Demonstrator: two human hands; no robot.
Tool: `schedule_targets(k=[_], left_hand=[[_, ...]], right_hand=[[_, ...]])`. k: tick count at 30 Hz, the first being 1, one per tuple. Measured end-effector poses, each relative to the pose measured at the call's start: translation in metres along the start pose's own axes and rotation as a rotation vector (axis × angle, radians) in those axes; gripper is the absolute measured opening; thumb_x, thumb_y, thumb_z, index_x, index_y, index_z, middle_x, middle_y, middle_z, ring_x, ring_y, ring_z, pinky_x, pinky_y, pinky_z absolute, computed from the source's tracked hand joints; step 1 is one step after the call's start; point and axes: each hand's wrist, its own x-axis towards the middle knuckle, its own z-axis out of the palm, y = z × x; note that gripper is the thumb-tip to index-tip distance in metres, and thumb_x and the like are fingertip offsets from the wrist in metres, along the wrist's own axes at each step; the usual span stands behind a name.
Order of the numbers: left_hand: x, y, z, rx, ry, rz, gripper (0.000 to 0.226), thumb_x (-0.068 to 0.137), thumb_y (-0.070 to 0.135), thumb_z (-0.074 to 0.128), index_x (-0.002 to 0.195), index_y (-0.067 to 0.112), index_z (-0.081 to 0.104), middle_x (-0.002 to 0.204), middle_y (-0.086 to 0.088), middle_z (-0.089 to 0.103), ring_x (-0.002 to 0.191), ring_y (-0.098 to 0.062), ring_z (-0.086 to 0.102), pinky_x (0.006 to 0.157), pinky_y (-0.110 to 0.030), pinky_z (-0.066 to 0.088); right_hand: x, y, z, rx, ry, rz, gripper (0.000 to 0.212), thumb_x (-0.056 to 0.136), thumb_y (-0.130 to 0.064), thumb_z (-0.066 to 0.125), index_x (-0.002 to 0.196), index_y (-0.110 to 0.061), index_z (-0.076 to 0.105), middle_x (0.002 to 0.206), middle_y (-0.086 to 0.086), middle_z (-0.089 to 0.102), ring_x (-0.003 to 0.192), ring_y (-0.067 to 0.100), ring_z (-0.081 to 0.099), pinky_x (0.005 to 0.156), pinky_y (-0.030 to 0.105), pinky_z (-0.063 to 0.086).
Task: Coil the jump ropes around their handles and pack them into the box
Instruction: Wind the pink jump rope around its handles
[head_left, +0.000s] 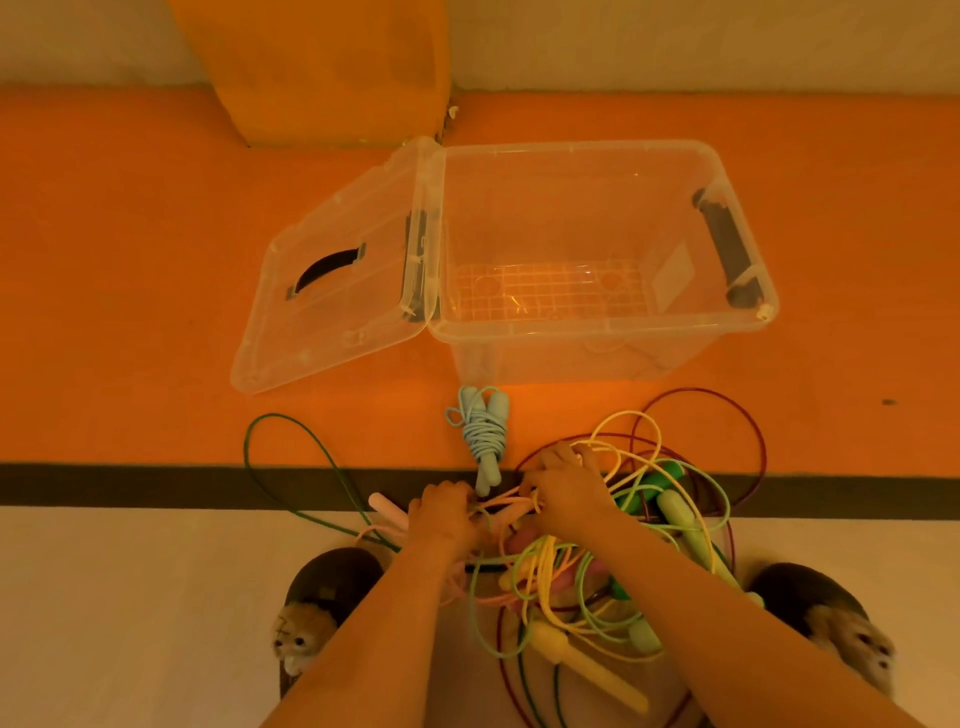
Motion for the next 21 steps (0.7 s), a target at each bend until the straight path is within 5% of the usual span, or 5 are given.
schedule_targets(k=[4,9,13,15,21], left_hand=[[-0.001,-0.004,-0.001,-0.104,-0.029,-0.003,0.030,0.080,0.031,0.061,0.104,0.014,0.067,0.110,-0.012,0.060,0.112,-0.031,0.050,0.092,-0.040,0.043],[-0.005,-0.014,-0.008,-0.530,-0.066,-0.075,0.036,0.089,0.044,0.060,0.075,0.011,0.057,0.083,-0.013,0.063,0.081,-0.027,0.059,0.078,-0.038,0.047],[-0.003,-0.039,-0.009,-0.429,0.118,-0.192,0.022,0.096,0.019,0.053,0.112,0.007,0.062,0.119,-0.016,0.060,0.111,-0.029,0.054,0.090,-0.032,0.040],[-0.004,-0.049,-0.004,-0.344,0.117,-0.206,0.029,0.092,0.017,0.059,0.121,0.014,0.060,0.129,-0.012,0.049,0.114,-0.028,0.051,0.088,-0.030,0.041],[-0.007,-0.058,0.006,-0.205,0.197,-0.261,0.047,0.088,0.037,0.064,0.130,0.018,0.053,0.146,-0.008,0.031,0.133,-0.028,0.034,0.102,-0.037,0.038]], right_hand=[[-0.003,-0.002,0.004,0.027,0.047,-0.004,0.039,0.086,-0.042,0.055,0.119,-0.022,0.059,0.133,-0.001,0.048,0.130,0.025,0.031,0.111,0.044,0.013],[-0.011,0.003,-0.002,0.192,0.000,0.032,0.049,0.086,-0.067,0.036,0.093,-0.027,0.063,0.109,-0.002,0.064,0.119,0.017,0.044,0.111,0.040,0.014],[-0.009,0.000,-0.009,0.161,0.078,0.058,0.029,0.099,-0.036,0.039,0.119,-0.025,0.057,0.110,0.003,0.068,0.108,0.023,0.058,0.099,0.033,0.027],[-0.009,-0.007,-0.012,0.148,0.056,0.055,0.042,0.092,-0.024,0.049,0.134,-0.029,0.045,0.118,0.002,0.064,0.112,0.024,0.056,0.101,0.034,0.028],[-0.008,-0.015,-0.001,0.070,-0.085,0.014,0.050,0.093,-0.041,0.051,0.141,-0.031,0.042,0.143,-0.002,0.043,0.132,0.021,0.037,0.106,0.037,0.025]])
